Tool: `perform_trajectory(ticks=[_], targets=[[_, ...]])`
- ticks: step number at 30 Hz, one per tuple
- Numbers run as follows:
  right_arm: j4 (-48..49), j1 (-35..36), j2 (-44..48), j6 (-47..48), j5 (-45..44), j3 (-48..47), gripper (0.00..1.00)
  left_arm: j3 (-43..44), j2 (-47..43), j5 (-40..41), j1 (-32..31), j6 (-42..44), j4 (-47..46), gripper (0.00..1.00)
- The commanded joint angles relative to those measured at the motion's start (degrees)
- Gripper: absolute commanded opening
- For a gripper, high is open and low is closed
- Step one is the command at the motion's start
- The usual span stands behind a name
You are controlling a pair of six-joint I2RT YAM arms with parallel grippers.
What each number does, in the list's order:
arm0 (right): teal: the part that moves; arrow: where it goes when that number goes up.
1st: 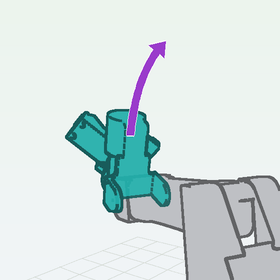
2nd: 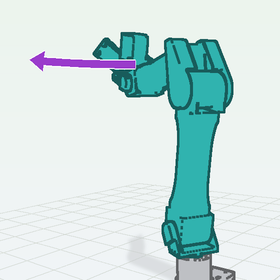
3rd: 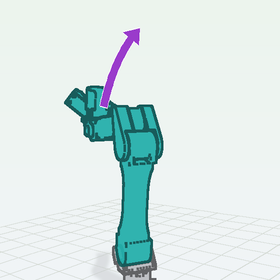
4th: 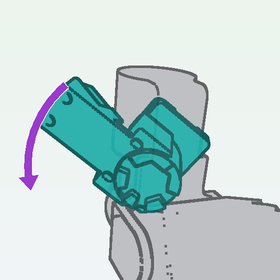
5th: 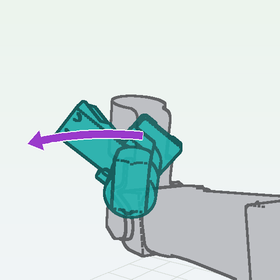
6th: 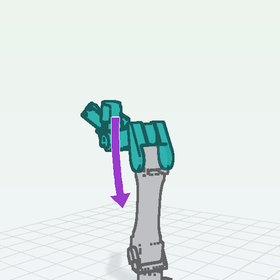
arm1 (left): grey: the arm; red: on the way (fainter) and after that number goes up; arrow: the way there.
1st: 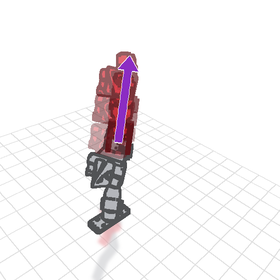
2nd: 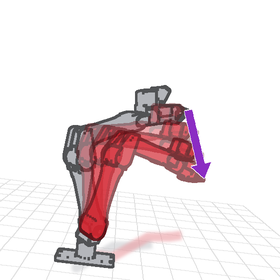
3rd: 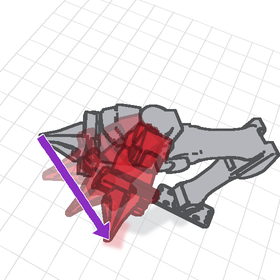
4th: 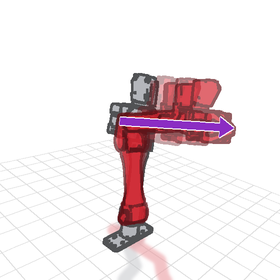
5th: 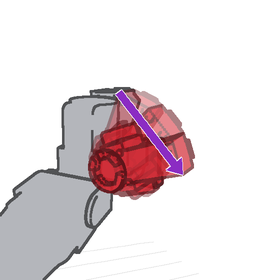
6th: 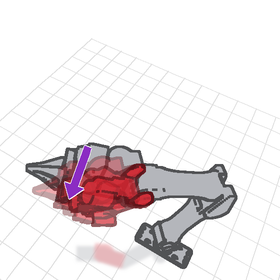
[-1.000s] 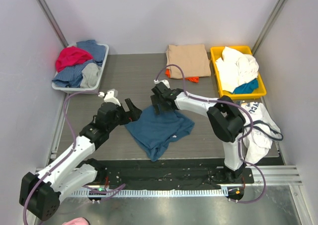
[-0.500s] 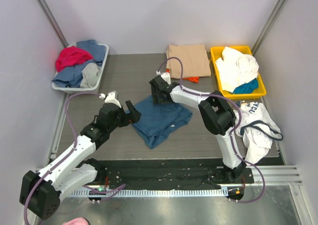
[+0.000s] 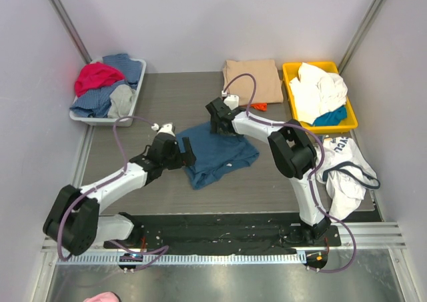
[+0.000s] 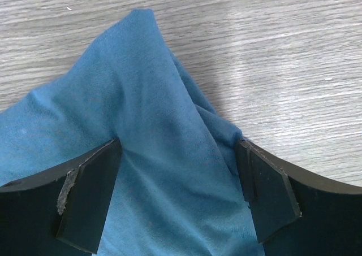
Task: Fold and stack the t-shirts
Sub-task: Fold the tshirt
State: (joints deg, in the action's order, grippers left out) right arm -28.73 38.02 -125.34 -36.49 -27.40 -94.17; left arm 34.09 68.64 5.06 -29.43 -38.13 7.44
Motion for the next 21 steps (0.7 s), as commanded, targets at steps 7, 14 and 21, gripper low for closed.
perform_trajectory(ticks=[7, 14, 21], targets=[[-4.05, -0.75, -0.17, -0.42, -2.13, 3.64, 0.91, 3.62, 7.82, 4.69, -6.25, 2.09, -5.07, 1.0], [-3.61, -1.02, -0.26, -0.42, -1.78, 4.17, 0.91, 0.72, 6.68, 5.84, -7.31, 2.01, -1.91, 1.0], [-3.09, -1.37, 0.09, -0.6, -1.26, 5.05, 0.91, 0.02, 7.56, 6.45, -8.18, 2.18, 2.31, 0.99]])
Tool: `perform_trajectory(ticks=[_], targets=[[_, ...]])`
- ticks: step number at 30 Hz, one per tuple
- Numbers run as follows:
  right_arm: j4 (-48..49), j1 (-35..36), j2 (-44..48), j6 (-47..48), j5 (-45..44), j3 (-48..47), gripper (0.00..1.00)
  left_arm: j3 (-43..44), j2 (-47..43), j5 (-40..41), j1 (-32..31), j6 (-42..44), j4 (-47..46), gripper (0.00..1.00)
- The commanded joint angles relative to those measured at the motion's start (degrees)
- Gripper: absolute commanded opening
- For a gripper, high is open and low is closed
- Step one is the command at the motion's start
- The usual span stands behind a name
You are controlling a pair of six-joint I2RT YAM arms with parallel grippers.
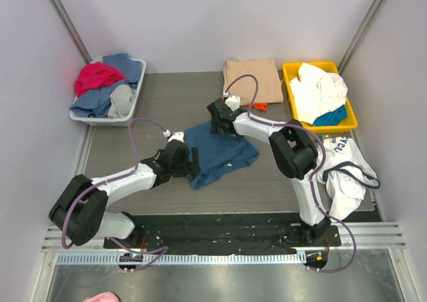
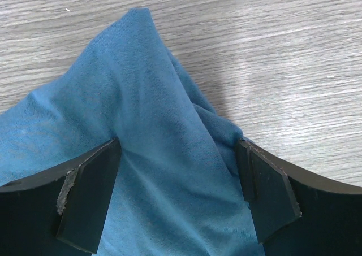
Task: Fold and stack the t-shirts
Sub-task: Fold the tshirt
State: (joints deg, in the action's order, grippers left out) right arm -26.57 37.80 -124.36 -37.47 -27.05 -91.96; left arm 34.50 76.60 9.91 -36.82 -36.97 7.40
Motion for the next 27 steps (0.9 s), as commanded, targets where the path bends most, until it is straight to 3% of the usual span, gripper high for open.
perform_trajectory(ticks=[1, 19, 27], targets=[[-5.16, -1.33, -0.89, 0.38, -1.6, 2.93, 0.91, -0.4, -0.31, 1.6, -1.15, 0.94, 2.53, 1.0], [-4.63, -1.77, -0.63, 0.38, -0.99, 3.63, 0.91, -6.02, -9.88, 2.83, -5.28, -3.02, 10.09, 1.0], [-4.55, -1.85, 0.25, 0.47, -0.99, 4.16, 0.91, 0.03, -21.11, 6.6, -5.37, -4.07, 17.12, 1.0]])
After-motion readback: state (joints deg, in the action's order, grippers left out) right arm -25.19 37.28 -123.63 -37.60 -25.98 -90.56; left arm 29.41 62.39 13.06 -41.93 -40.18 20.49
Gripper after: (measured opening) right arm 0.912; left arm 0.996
